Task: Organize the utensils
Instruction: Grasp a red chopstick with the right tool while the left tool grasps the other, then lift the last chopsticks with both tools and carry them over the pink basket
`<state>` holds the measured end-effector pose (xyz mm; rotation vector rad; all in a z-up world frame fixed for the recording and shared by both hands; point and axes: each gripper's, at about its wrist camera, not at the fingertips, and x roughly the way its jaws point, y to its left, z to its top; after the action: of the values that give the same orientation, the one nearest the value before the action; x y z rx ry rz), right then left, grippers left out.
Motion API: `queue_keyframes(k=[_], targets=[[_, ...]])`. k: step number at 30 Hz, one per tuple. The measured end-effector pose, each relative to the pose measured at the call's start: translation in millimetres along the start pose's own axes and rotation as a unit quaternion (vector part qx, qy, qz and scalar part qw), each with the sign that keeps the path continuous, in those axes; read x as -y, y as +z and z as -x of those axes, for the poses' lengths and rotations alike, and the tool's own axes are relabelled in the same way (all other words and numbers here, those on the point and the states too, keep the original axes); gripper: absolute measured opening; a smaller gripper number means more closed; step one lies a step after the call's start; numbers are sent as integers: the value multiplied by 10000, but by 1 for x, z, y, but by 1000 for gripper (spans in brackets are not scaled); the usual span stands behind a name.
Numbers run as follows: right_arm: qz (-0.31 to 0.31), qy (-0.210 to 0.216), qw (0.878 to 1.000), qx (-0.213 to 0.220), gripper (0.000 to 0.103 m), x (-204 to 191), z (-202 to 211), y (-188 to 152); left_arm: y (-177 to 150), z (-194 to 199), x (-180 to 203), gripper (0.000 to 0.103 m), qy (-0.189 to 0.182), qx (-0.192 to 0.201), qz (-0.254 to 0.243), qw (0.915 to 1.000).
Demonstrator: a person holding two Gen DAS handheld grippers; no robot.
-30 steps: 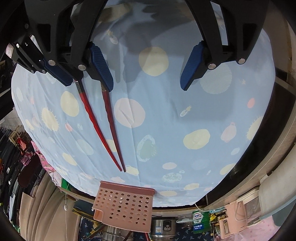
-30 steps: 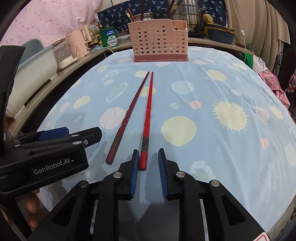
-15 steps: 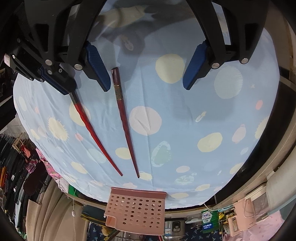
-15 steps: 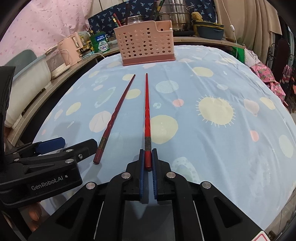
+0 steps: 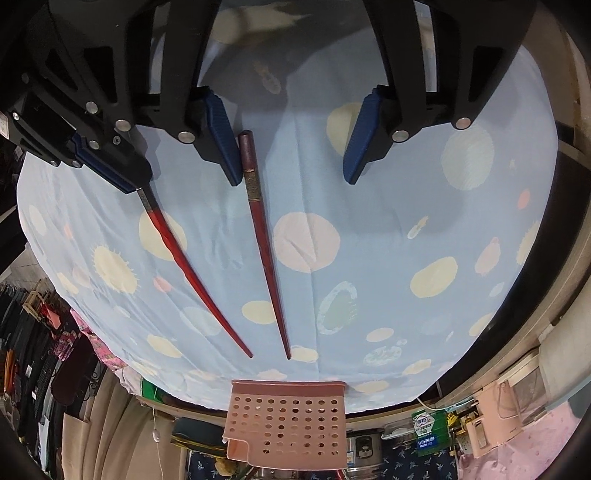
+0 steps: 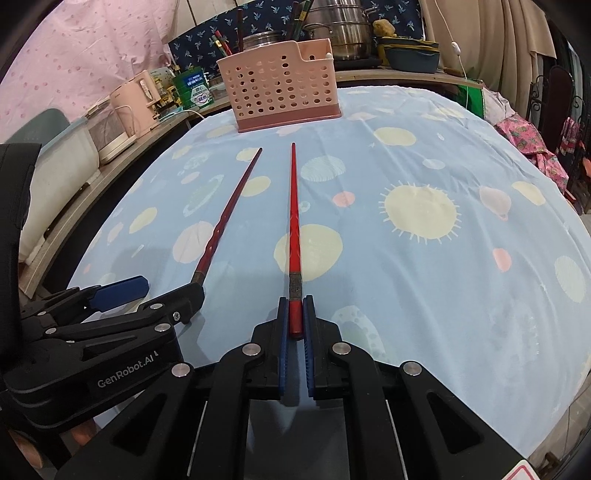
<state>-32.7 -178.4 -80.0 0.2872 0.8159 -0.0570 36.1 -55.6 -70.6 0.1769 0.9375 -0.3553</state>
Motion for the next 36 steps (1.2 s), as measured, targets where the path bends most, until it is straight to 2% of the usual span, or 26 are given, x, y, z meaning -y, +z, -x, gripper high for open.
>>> queue_keyframes(k=[5, 11, 21, 36], targets=[[4, -7, 10000, 1, 7, 0, 0, 0, 1, 1, 2, 26, -124, -3, -55, 9999], [1, -4, 10000, 0, 7, 0, 0, 0, 1, 1, 2, 7, -219, -39, -29, 9997], [-5, 42, 10000, 8, 7, -1, 1, 0, 3, 7, 0, 7, -316, -49, 55, 9995], [-59, 186, 9984, 535, 7, -2, 46, 28, 32, 57, -13, 7, -492, 494, 299, 9971]])
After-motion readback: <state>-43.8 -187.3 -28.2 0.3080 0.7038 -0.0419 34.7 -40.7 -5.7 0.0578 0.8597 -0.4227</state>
